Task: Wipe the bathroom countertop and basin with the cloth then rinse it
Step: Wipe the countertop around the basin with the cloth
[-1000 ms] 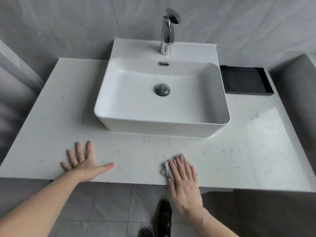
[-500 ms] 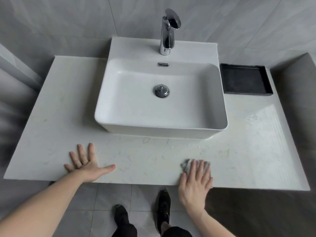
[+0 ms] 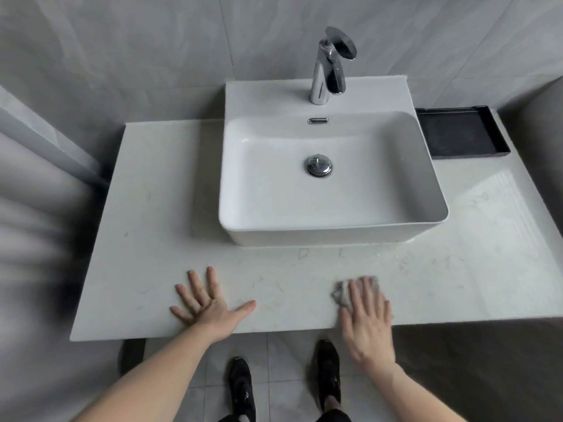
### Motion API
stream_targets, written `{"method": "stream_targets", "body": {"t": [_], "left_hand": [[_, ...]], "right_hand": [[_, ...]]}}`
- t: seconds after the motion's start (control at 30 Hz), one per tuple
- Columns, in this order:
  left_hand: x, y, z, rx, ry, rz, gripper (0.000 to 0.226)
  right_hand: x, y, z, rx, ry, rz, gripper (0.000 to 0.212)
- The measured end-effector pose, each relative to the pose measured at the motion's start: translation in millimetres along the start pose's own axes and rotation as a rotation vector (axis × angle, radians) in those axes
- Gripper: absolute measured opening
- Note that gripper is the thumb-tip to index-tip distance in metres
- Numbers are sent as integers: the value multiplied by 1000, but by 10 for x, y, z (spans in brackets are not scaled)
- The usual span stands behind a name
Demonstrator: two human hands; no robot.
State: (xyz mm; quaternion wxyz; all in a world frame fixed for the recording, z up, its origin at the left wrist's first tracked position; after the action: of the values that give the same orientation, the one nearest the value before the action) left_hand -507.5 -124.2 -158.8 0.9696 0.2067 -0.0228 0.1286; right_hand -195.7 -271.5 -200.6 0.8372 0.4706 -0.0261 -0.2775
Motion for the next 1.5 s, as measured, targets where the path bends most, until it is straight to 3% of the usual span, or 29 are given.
{"method": "stream_targets", "body": {"t": [0.13,0.27,0.47,0.63,0.73,0.87,1.03,1.13,1.27,1.33,1.5], "left_hand": [[-94,-5,-40,18,-65,-19,133],[-298,-11,-33,109,-175,-78,115],[-925,136,-75,121,-380,-344,100],[-880,91,-125,101,-357,-378,103],[-875,62,-166,97,-350,-367,102],[-917,73,-214,131,-359,-386,101],[-899,184,-185,298,-392,-271,101],[-933,250,-273,261,-281,-262,118],[-892,229,-362,173,-221,-298,123],[-888,236,-363,151,-199,-291,123],[-846,260,-305,118,-154,-291,124]], "right_hand": [[216,96,-58,49,-202,-80,72],[-127,-23,5,74,-321,-197,74],[-1332,-515,264,67,-108,-117,69],[-1929,-789,392,12,116,-30,64],[-1569,-626,332,46,92,-35,62],[-699,-246,162,74,-118,-119,63],[304,354,-148,80,-326,-232,63],[603,636,-358,47,-396,-270,63],[580,669,-515,74,-467,-292,65],[352,534,-501,137,-399,-234,65],[-487,122,-394,185,123,-95,64]]}}
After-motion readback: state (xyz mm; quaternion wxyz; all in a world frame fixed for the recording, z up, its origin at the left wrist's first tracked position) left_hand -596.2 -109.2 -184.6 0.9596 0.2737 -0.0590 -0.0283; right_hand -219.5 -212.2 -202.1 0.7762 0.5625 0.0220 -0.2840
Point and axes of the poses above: each hand's wrist, its own z-axis away from the middle knuckle, its own y-axis out of the back of the hand, x = y × z, the point moved 4 cm from there along -z, towards the middle knuckle, and after that the axes turned 15 degrees about -x, right-handed, at the moved point
